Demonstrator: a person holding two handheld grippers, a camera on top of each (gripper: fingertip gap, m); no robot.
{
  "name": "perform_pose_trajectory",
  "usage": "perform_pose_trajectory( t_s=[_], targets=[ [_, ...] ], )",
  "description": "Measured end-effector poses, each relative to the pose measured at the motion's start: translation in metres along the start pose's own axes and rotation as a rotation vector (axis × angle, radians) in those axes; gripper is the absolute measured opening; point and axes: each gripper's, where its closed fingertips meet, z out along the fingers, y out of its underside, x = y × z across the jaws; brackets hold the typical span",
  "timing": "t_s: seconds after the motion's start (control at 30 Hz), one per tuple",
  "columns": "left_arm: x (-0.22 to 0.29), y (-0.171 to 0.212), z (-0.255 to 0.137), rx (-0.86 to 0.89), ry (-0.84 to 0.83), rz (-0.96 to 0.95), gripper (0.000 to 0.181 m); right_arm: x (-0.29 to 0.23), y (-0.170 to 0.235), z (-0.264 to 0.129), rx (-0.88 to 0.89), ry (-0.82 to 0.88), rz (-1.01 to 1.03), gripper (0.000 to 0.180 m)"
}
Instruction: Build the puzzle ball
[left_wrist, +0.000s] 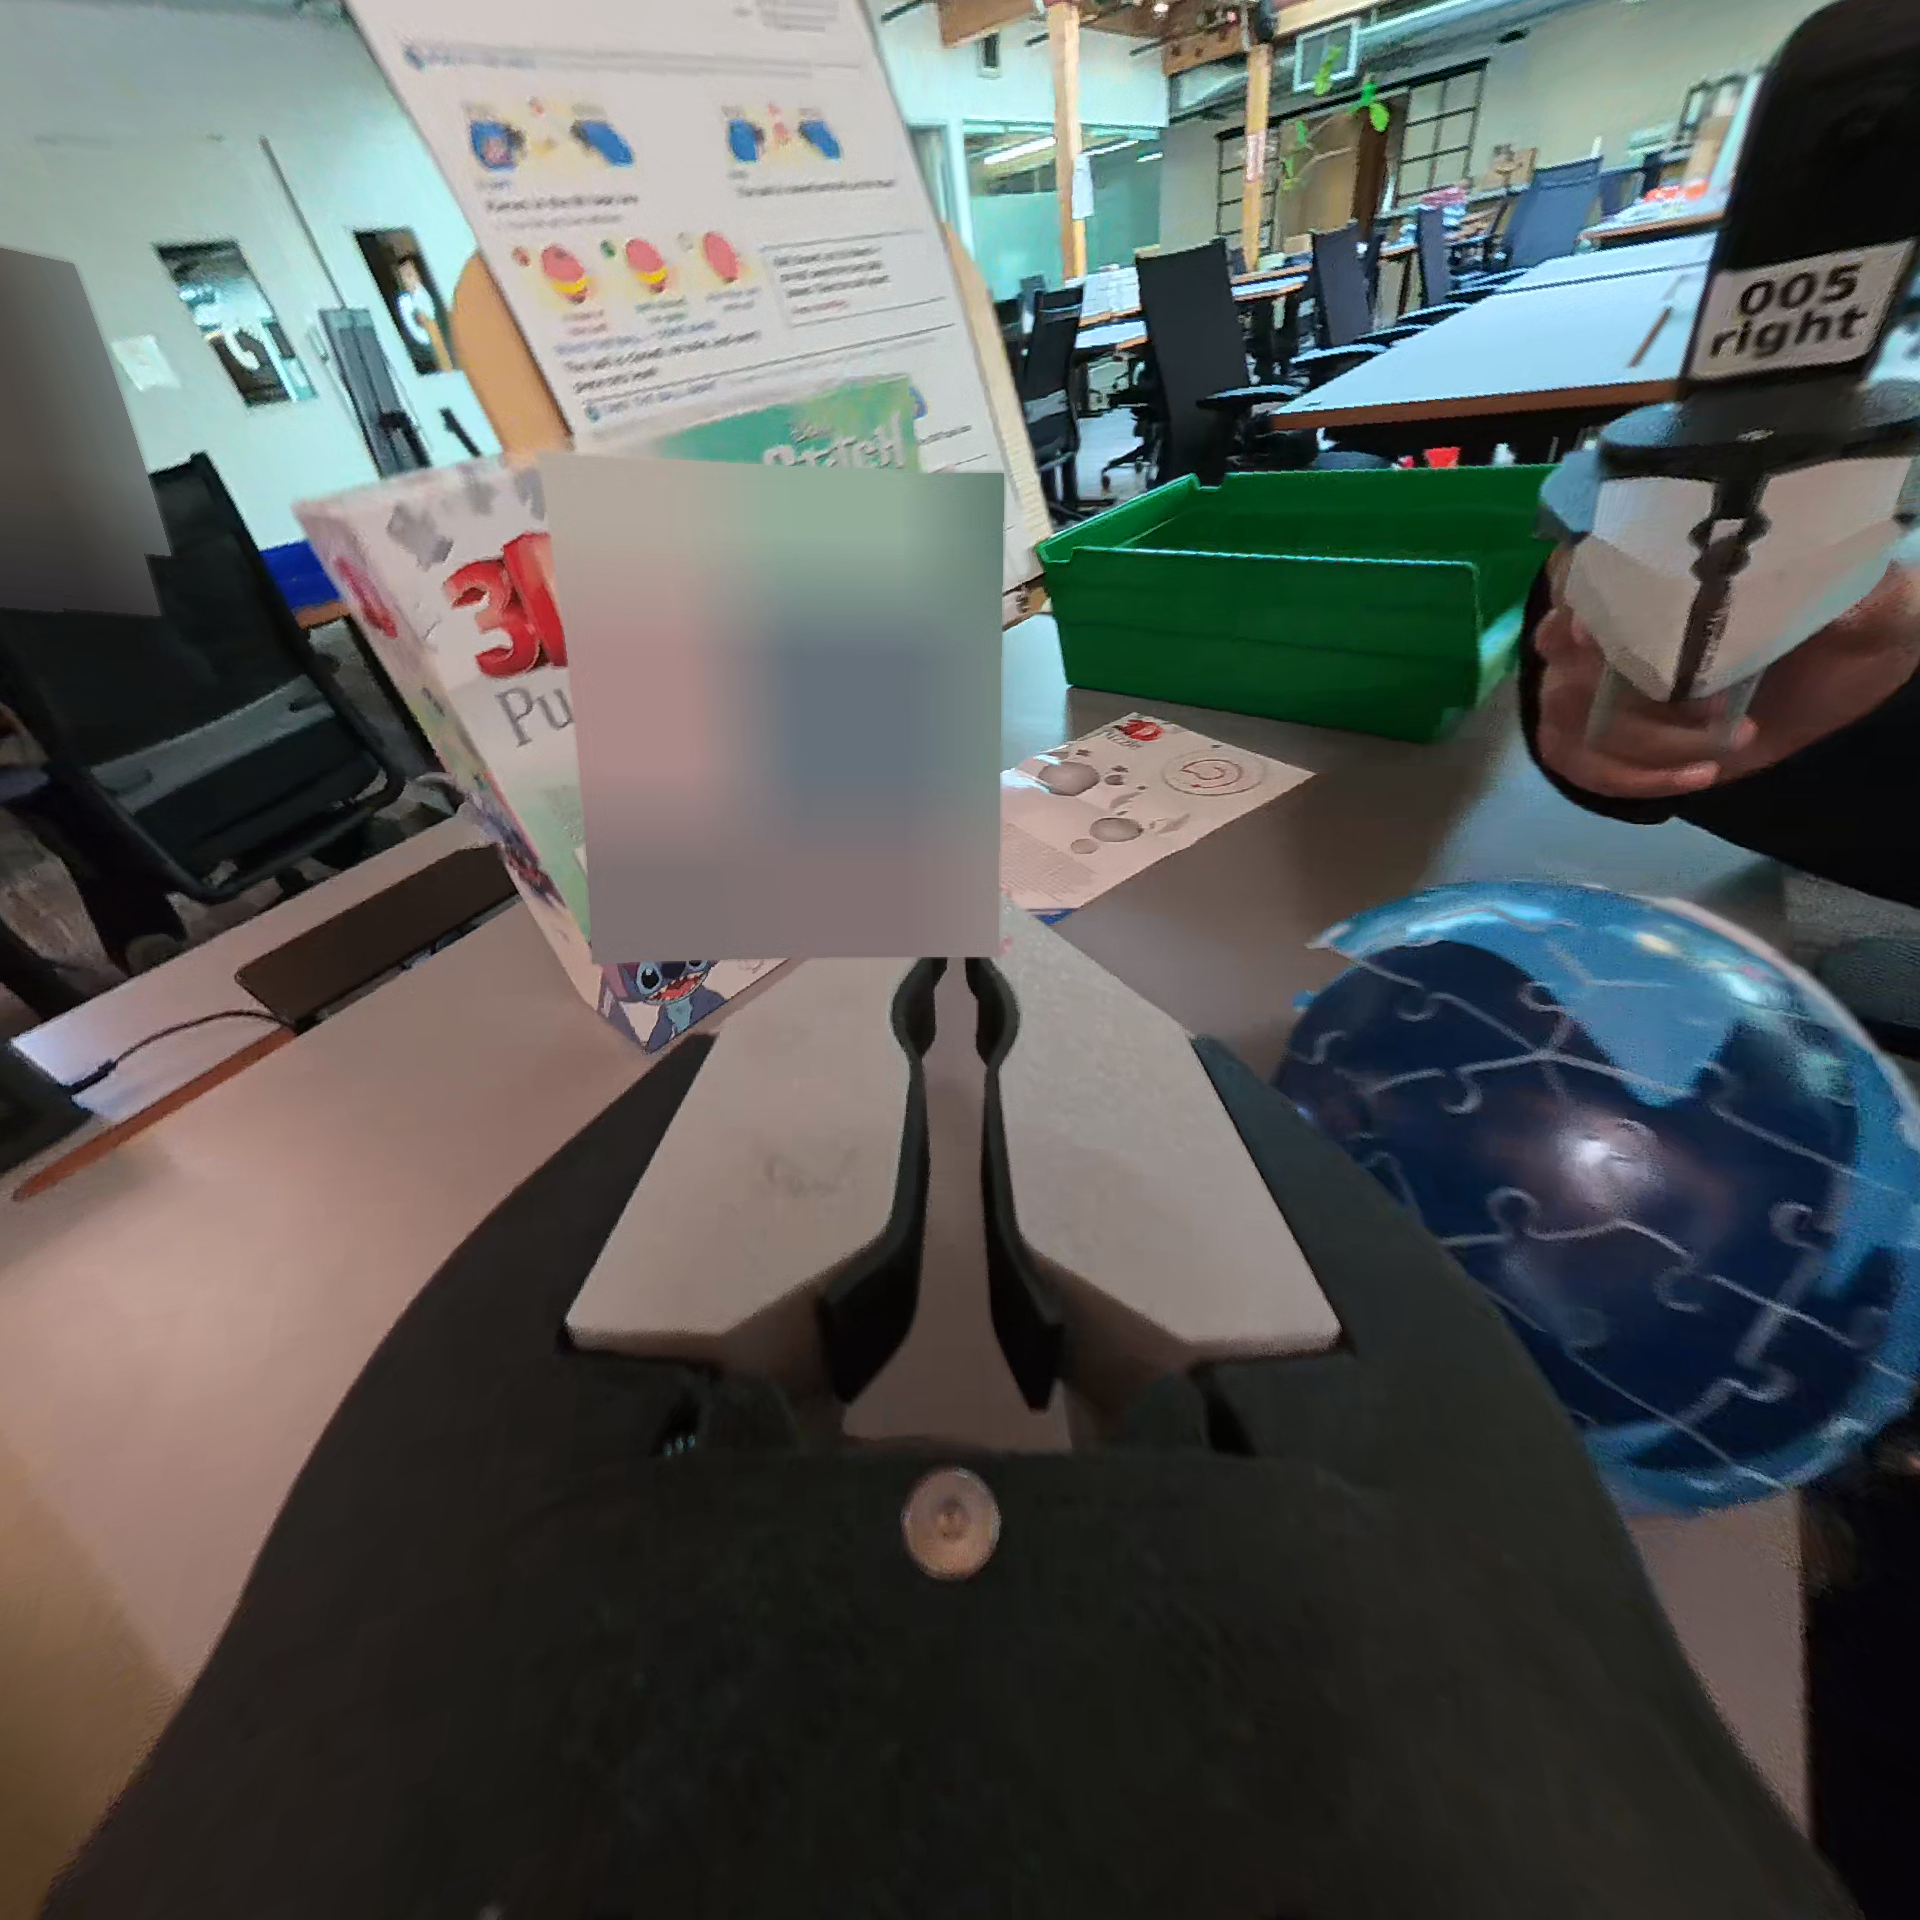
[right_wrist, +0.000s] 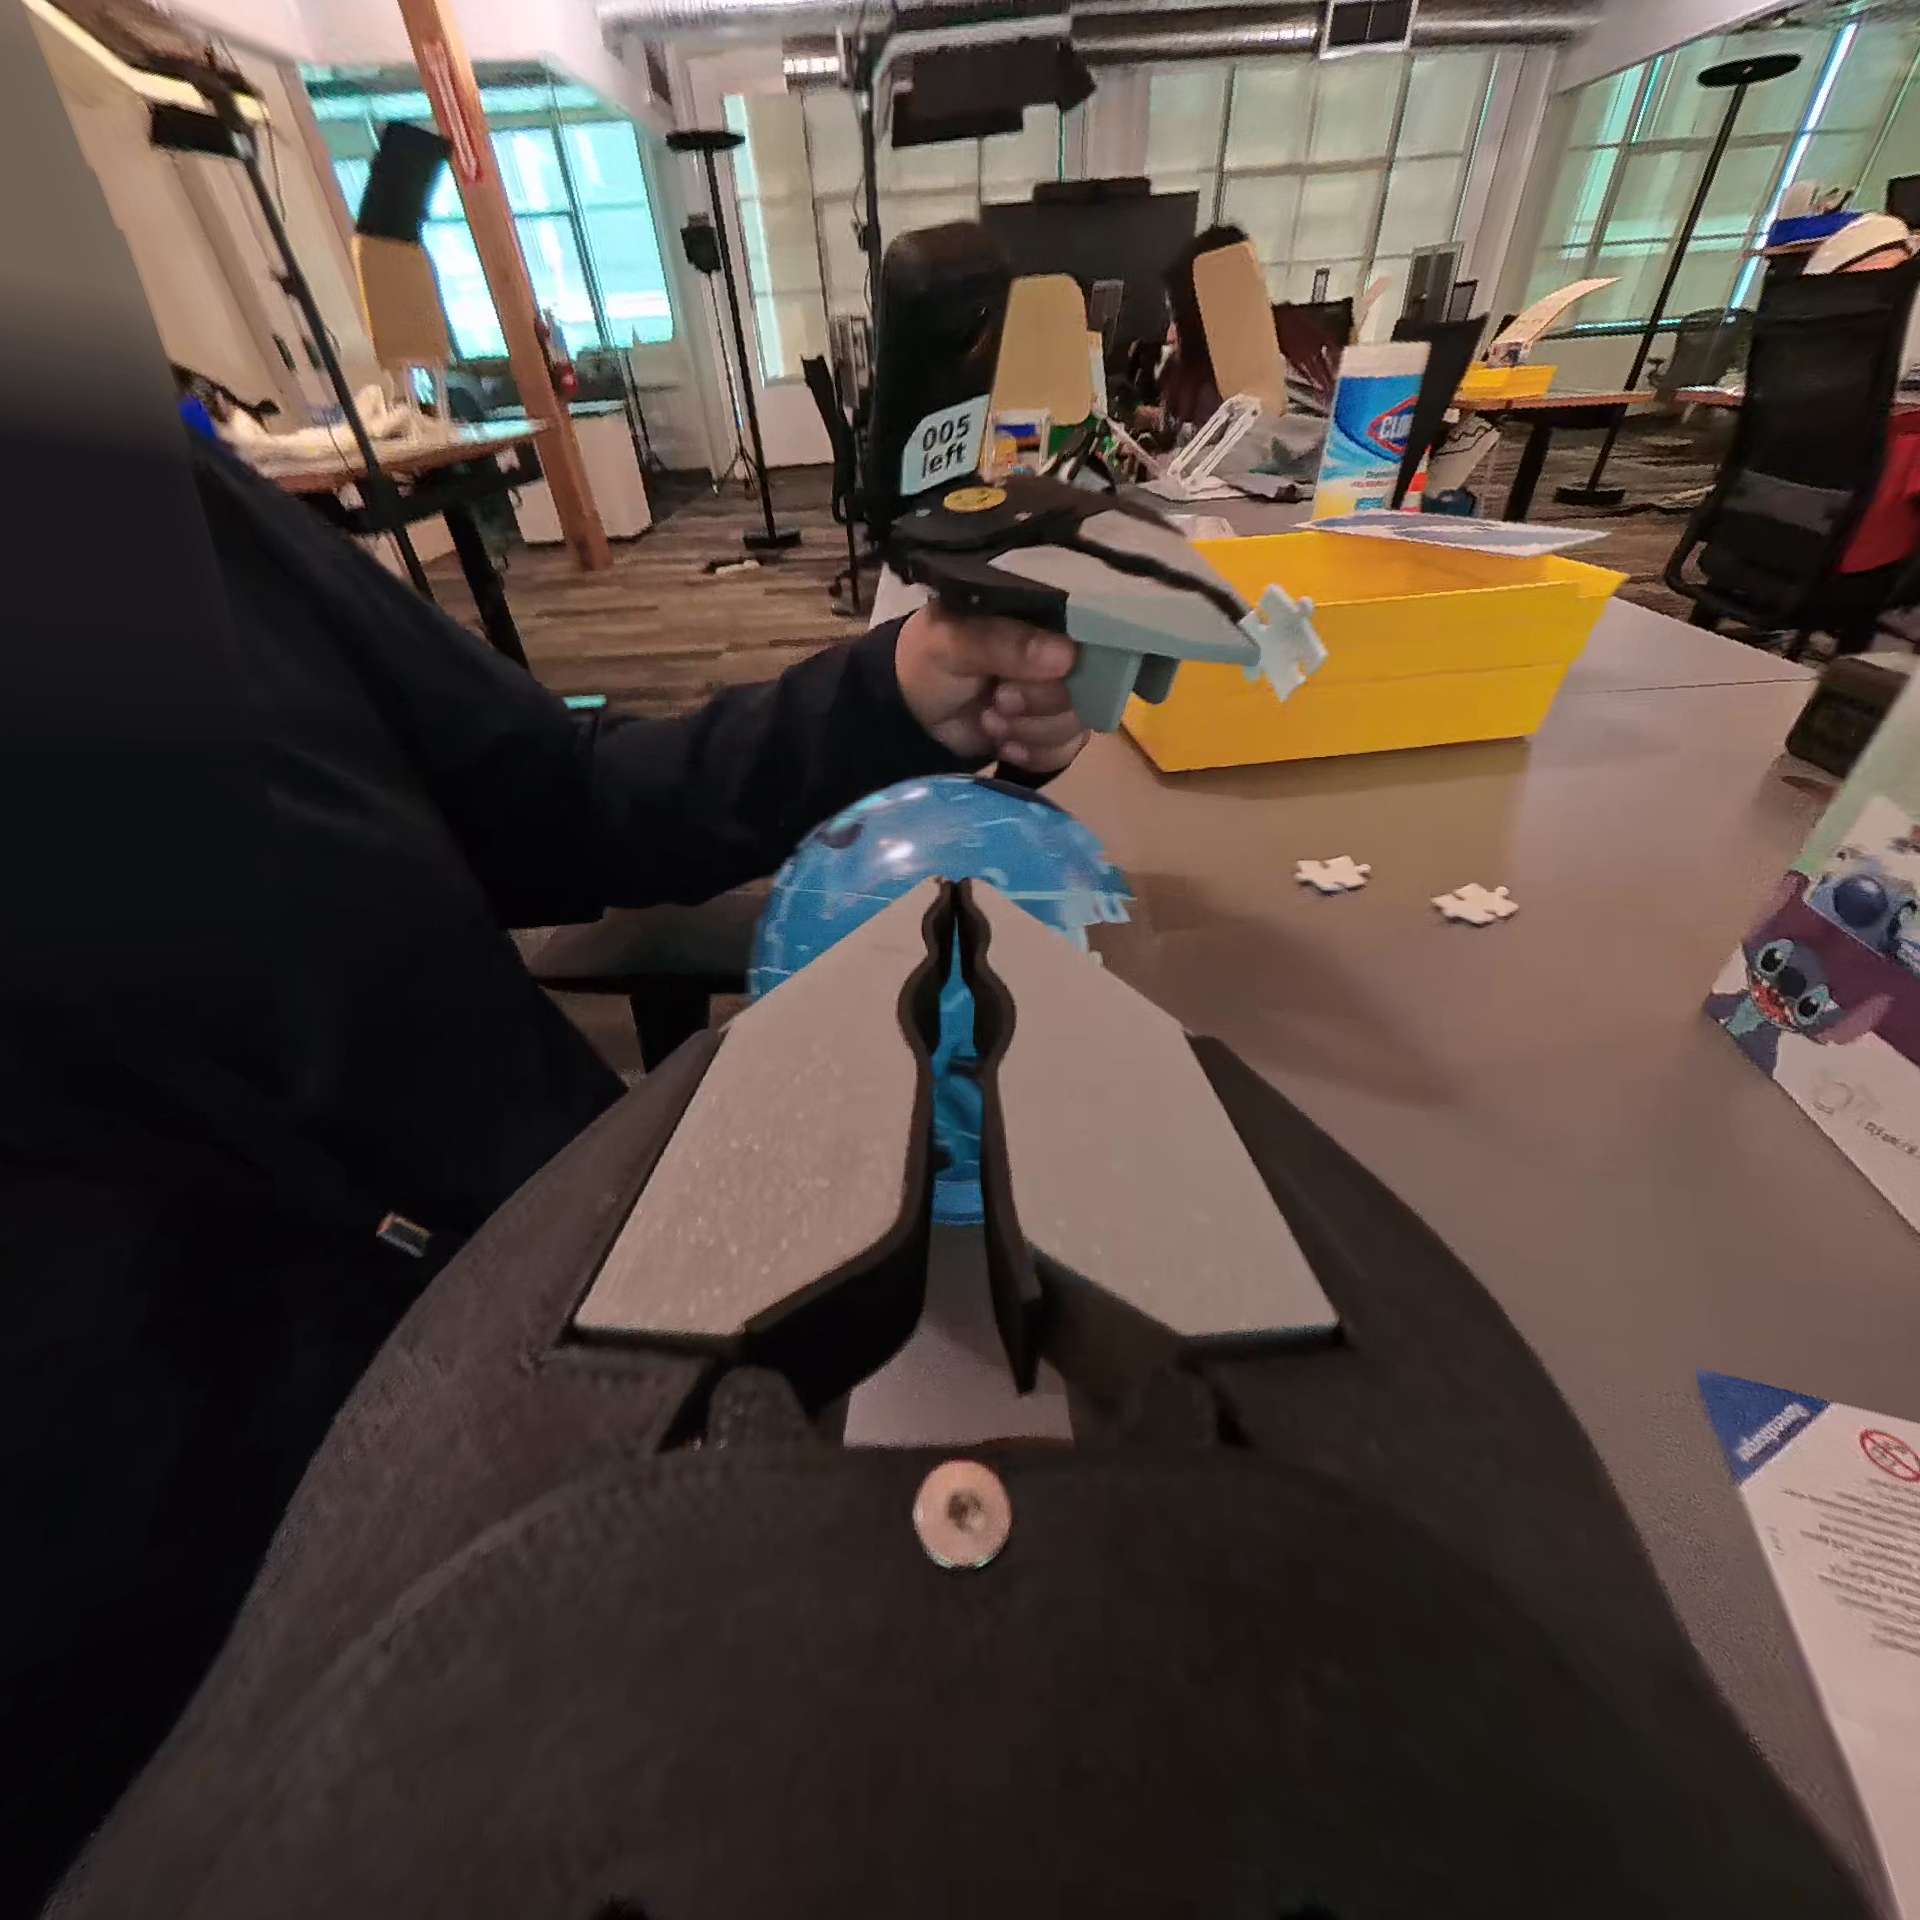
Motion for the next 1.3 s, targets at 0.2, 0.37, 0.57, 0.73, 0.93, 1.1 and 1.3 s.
perform_pose_trajectory(
  t_s=[0.2, 0.37, 0.57, 0.73, 0.93, 1.1, 1.3],
  targets=[
    [0.018, -0.005, -0.007, -0.03, 0.001, 0.092, 0.0, -0.034, 0.006, 0.026, -0.181, 0.077, -0.121, 0.0],
    [0.026, -0.003, -0.009, -0.033, 0.01, 0.11, 0.0, -0.028, 0.025, 0.042, -0.319, 0.145, -0.19, 0.0],
    [0.023, 0.0, -0.009, -0.038, 0.018, 0.091, 0.0, -0.025, 0.025, 0.045, -0.33, 0.155, -0.201, 0.0],
    [0.021, -0.001, -0.009, -0.035, 0.017, 0.085, 0.0, -0.025, 0.02, 0.042, -0.306, 0.149, -0.198, 0.0],
    [0.029, -0.017, -0.008, 0.007, 0.101, 0.074, 0.0, 0.009, -0.01, 0.014, -0.188, 0.24, -0.137, 0.0],
    [0.032, -0.029, 0.013, 0.01, 0.201, 0.071, 0.0, 0.052, -0.023, -0.005, -0.067, 0.236, 0.04, 0.0],
    [0.013, -0.011, 0.056, -0.078, 0.27, 0.064, 0.0, 0.11, -0.015, 0.001, -0.009, 0.214, 0.191, 0.008]
  ],
)
